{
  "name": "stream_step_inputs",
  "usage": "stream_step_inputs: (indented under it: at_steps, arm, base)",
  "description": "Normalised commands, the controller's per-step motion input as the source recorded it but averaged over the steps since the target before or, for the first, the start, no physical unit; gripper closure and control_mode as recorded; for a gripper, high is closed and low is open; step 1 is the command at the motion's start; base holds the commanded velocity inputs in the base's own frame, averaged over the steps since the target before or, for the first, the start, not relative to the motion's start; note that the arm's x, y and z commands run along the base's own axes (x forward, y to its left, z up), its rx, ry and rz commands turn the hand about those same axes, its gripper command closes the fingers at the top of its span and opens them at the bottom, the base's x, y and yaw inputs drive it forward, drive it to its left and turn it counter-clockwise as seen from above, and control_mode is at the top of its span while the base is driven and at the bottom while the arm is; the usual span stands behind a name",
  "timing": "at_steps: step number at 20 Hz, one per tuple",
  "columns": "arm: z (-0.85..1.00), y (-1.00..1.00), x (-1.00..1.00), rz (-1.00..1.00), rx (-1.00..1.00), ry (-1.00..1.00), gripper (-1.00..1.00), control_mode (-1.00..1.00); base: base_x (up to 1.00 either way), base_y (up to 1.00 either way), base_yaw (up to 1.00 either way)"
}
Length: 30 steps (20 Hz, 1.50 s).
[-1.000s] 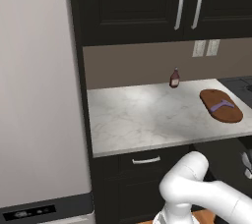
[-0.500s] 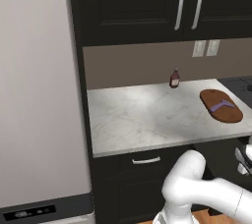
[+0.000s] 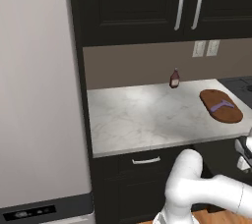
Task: Open the drawer on the right and place the cutting tools on the cutting board.
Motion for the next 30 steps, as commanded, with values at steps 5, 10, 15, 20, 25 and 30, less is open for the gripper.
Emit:
stream_step_inputs:
  at_steps: [5, 10, 15, 20, 25, 30]
  arm:
    - [-0.14, 0.0, -0.51, -0.03, 0.01, 0.01, 1.0, -1.0]
    - [0.31, 0.0, -0.7, -0.09, 0.0, 0.0, 1.0, -1.0]
    - [0.65, 0.0, -0.21, -0.08, -0.03, -0.04, 1.0, -1.0]
    - [0.68, 0.0, -0.25, -0.08, -0.05, -0.02, 1.0, -1.0]
    - [0.63, 0.0, -0.33, -0.1, -0.04, -0.03, 1.0, -1.0]
    - [0.59, 0.0, -0.24, -0.09, -0.05, -0.03, 1.0, -1.0]
  base:
    - [0.0, 0.0, 0.0]
    - [0.0, 0.0, 0.0]
    - [0.0, 0.0, 0.0]
    - [0.0, 0.0, 0.0]
    - [0.0, 0.0, 0.0]
    - [0.0, 0.0, 0.0]
